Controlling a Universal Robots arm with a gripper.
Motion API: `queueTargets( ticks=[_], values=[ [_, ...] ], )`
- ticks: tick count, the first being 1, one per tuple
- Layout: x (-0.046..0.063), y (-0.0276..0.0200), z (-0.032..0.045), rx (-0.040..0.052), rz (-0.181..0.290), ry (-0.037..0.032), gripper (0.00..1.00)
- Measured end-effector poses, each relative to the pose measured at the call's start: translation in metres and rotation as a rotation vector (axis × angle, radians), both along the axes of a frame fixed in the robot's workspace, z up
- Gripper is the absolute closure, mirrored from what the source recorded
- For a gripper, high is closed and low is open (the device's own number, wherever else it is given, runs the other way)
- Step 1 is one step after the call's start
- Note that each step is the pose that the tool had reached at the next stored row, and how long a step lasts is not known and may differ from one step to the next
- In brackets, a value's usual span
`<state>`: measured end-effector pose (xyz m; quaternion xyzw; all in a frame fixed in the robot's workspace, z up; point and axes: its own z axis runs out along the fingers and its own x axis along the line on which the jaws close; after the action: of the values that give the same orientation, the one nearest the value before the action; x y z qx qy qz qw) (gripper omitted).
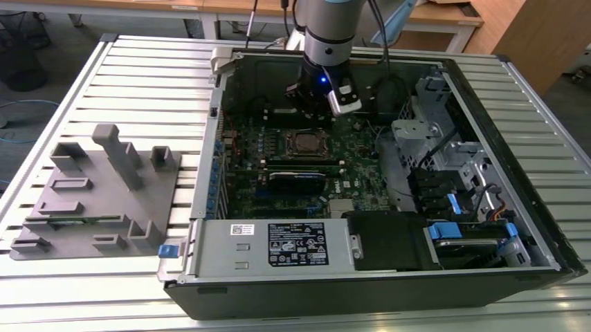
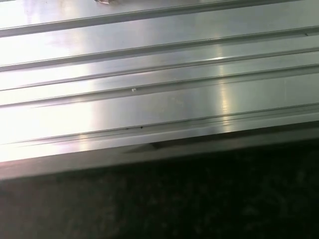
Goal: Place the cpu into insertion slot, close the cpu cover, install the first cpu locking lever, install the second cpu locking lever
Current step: 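Install the first cpu locking lever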
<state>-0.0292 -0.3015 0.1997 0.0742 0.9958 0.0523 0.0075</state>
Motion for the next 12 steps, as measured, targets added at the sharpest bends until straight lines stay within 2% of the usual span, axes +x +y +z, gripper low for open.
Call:
queueTargets(
  ticks=[12],
  values=[
    [-0.0001, -0.0015, -0.0007, -0.0097, 0.0, 0.0001, 0.9]
  ],
)
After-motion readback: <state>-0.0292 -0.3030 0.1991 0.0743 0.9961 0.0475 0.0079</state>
